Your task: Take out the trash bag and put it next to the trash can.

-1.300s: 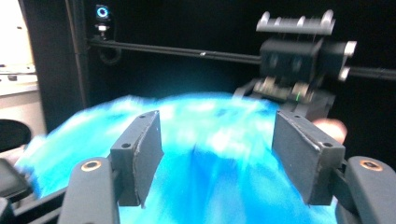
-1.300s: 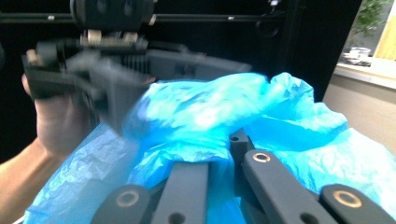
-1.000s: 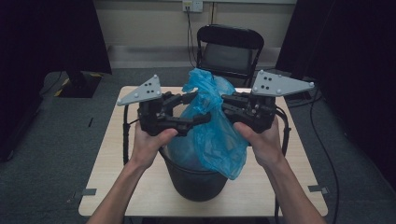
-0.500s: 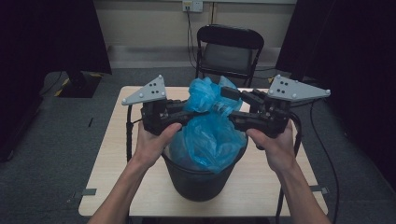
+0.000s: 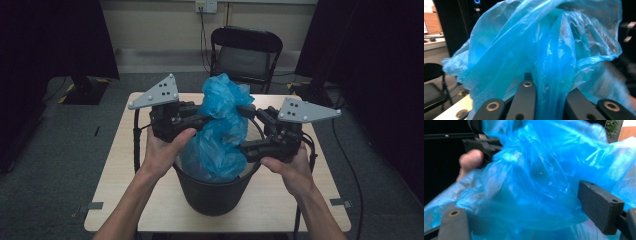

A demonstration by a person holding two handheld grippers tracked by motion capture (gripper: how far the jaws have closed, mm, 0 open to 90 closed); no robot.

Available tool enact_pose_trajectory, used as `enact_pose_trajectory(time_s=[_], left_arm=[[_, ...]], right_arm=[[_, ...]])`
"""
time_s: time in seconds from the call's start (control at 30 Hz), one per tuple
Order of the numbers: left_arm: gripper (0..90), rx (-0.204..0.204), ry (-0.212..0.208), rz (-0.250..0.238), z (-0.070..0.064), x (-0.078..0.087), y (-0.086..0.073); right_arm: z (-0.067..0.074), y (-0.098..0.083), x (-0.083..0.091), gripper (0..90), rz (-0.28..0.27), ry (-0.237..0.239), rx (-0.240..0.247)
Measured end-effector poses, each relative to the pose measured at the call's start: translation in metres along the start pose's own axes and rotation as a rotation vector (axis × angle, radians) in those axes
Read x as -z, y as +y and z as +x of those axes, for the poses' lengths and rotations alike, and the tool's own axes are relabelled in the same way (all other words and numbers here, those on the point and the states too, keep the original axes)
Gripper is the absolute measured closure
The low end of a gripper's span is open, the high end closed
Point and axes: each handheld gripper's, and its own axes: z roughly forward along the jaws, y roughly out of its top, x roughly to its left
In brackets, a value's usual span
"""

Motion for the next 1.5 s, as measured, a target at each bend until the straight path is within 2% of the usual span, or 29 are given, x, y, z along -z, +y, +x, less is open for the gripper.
enact_pose_trajectory(time_s=[0.13, 0.3, 0.33, 0.4, 0.5, 0.57, 0.6, 0.67, 0.73, 0.77, 0.83, 0.87, 0.9, 0.93, 0.97, 1.0, 1.1, 1.3, 1.37, 1.43, 1.5], left_arm=[[89.3, -0.004, -0.032, -0.024, -0.003, -0.002, 0.008], [89.3, 0.030, -0.085, -0.056, -0.002, -0.006, 0.013], [89.2, 0.055, -0.115, -0.062, 0.000, -0.008, 0.012], [89.1, 0.065, -0.130, -0.062, 0.000, -0.009, 0.010], [88.6, 0.072, -0.157, -0.049, 0.002, -0.011, 0.006], [87.4, 0.077, -0.167, -0.044, 0.003, -0.010, 0.006], [87.4, 0.076, -0.172, -0.044, 0.003, -0.010, 0.006], [84.3, 0.075, -0.167, -0.038, 0.004, -0.009, 0.008], [81.4, 0.056, -0.145, -0.027, 0.003, -0.008, 0.009], [78.4, 0.056, -0.145, -0.027, 0.003, -0.008, 0.009], [74.9, 0.047, -0.132, -0.025, 0.003, -0.007, 0.009], [66.9, 0.040, -0.094, -0.020, 0.002, -0.004, 0.008], [58.9, 0.022, -0.070, -0.016, 0.002, -0.002, 0.008], [50.6, 0.022, -0.070, -0.016, 0.002, -0.002, 0.008], [50.6, 0.017, -0.040, -0.014, 0.002, 0.000, 0.007], [42.1, 0.010, -0.026, -0.020, 0.003, 0.003, 0.007], [26.5, 0.016, -0.019, -0.032, 0.007, 0.011, 0.004], [15.7, 0.047, 0.010, -0.019, 0.019, 0.022, -0.007], [15.6, 0.063, 0.001, -0.012, 0.025, 0.022, -0.014], [14.4, 0.079, -0.031, -0.009, 0.030, 0.017, -0.021], [13.5, 0.080, -0.027, 0.017, 0.030, 0.009, -0.025]], right_arm=[[-0.004, 0.001, -0.009, 18.8, -0.008, 0.002, 0.004], [-0.015, 0.001, -0.020, 17.5, -0.008, 0.024, -0.026], [-0.018, 0.000, -0.024, 18.0, 0.001, 0.031, -0.029], [-0.019, -0.001, -0.026, 19.2, 0.004, 0.031, -0.034], [-0.020, -0.001, -0.028, 31.2, -0.002, 0.056, -0.046], [-0.019, -0.001, -0.028, 46.8, -0.017, 0.074, -0.036], [-0.019, -0.001, -0.028, 46.8, -0.017, 0.074, -0.036], [-0.018, 0.000, -0.029, 56.4, -0.025, 0.089, -0.026], [-0.014, 0.001, -0.029, 74.2, -0.032, 0.110, -0.011], [-0.013, 0.001, -0.029, 78.7, -0.033, 0.116, -0.010], [-0.012, 0.001, -0.029, 81.5, -0.033, 0.114, -0.009], [-0.011, 0.001, -0.030, 84.1, -0.033, 0.088, -0.006], [-0.010, 0.001, -0.029, 85.0, -0.034, 0.071, -0.005], [-0.010, 0.001, -0.029, 85.0, -0.034, 0.071, -0.005], [-0.009, 0.002, -0.029, 85.6, -0.035, 0.063, -0.004], [-0.009, 0.002, -0.028, 85.8, -0.037, 0.058, -0.005], [-0.010, 0.004, -0.026, 86.2, -0.038, 0.049, -0.009], [-0.012, 0.007, -0.023, 86.4, -0.032, 0.034, -0.019], [-0.013, 0.008, -0.023, 86.4, -0.031, 0.034, -0.021], [-0.013, 0.009, -0.026, 86.4, -0.032, 0.037, -0.027], [-0.012, 0.011, -0.029, 86.4, -0.022, 0.036, -0.026]])
